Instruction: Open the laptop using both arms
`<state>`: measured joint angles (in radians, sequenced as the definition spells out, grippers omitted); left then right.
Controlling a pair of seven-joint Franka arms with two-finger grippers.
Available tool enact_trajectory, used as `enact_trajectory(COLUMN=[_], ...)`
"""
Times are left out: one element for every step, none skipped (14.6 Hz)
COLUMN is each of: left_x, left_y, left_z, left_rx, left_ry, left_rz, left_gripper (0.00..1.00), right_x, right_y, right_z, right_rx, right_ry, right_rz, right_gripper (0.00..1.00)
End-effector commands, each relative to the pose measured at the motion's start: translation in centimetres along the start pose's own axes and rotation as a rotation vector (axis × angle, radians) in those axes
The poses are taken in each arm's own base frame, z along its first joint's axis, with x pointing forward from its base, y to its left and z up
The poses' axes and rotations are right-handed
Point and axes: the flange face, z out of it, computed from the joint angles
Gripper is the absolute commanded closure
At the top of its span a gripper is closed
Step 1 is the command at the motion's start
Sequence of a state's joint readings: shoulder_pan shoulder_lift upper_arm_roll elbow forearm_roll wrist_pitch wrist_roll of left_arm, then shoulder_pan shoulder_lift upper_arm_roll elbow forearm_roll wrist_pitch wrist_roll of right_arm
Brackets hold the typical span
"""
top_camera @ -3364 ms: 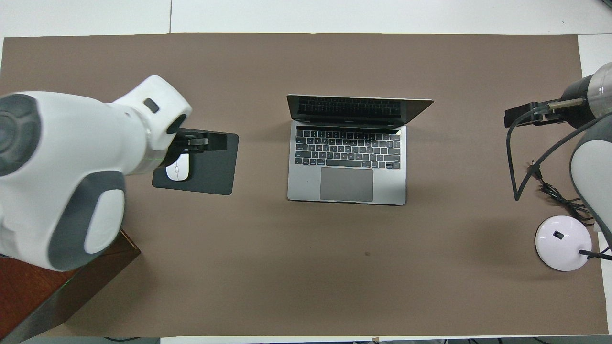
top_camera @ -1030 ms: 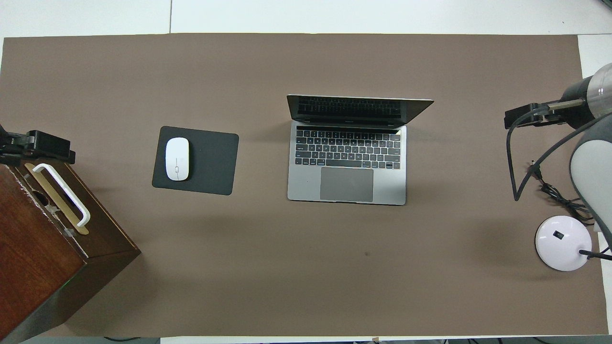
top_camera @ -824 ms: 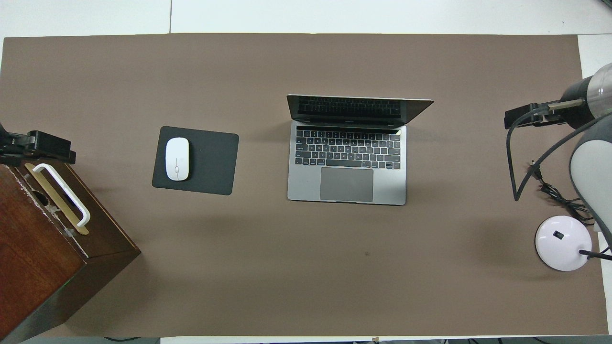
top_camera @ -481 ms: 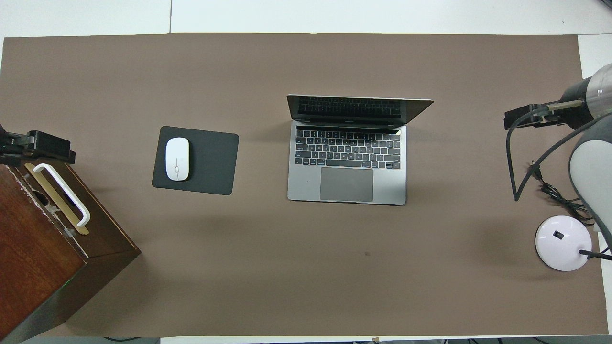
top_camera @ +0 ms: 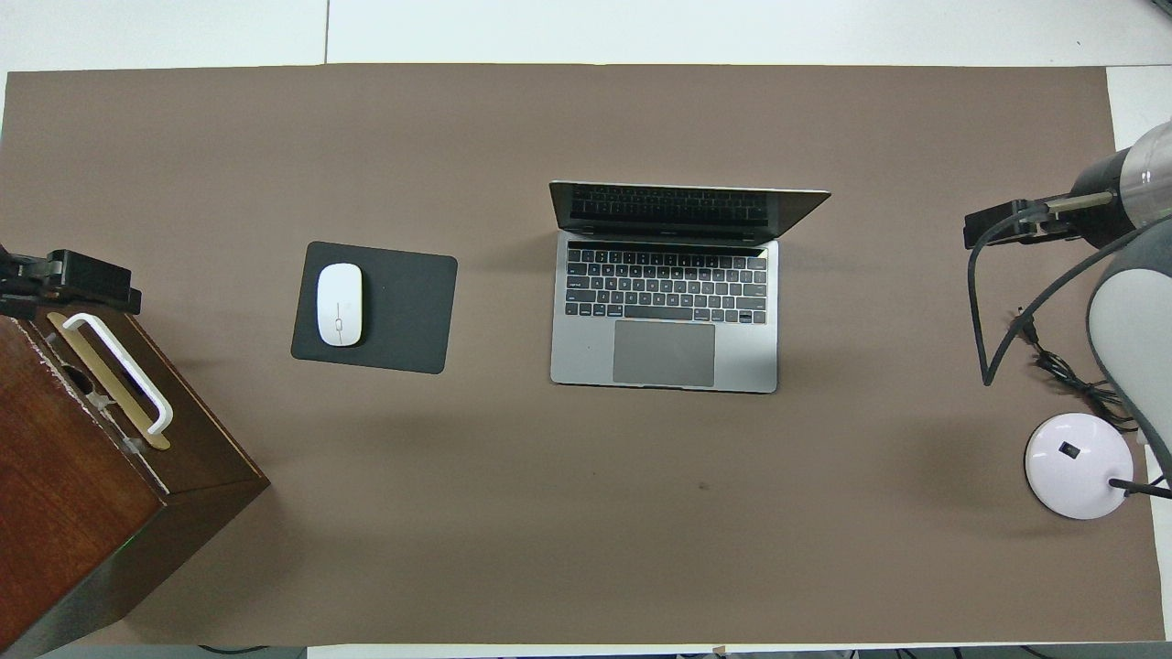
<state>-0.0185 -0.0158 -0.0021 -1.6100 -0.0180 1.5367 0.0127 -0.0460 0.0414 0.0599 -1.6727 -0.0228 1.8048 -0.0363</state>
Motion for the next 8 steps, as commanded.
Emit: enact_trajectory(left_x=[-0.58, -0.58, -0.53, -0.53, -0.52, -0.53, -0.57, -0.57], left_y=[-0.29, -0.28, -0.26, -0.26, -0.26, -0.26, -0.26, -0.26], left_z=[-0.13, -0.13, -0.05, -0.05, -0.06, -0.05, -0.07, -0.07], left_rx=[0.017, 0.015, 0.013, 0.013, 0.013, 0.013, 0.013, 0.013], left_ry=[0.011, 0.011, 0.010, 0.010, 0.011, 0.010, 0.011, 0.011], left_rz=[-0.008, -0.008, -0.008, -0.008, -0.006, -0.006, -0.006, -0.006], left_gripper=[0.00, 0.00, 0.00, 0.00, 0.00, 0.00, 0.00, 0.00], right_x=[-0.35, -0.39, -0.41, -0.44, -0.45, -0.47, -0.47, -0.48], right_y=[0.18, 0.08, 0.08, 0.08, 0.26, 0.25, 0.34, 0.43], right_z=[-0.02, -0.04, 0.04, -0.05, -0.05, 0.02, 0.02, 0.02], right_rx=[-0.004, -0.004, -0.004, -0.004, -0.005, -0.005, -0.005, -0.005], right_ry=[0.007, 0.007, 0.006, 0.007, 0.007, 0.006, 0.006, 0.006], right_rz=[0.003, 0.002, 0.002, 0.002, 0.005, 0.003, 0.005, 0.005], right_gripper=[0.00, 0.00, 0.00, 0.00, 0.00, 0.00, 0.00, 0.00])
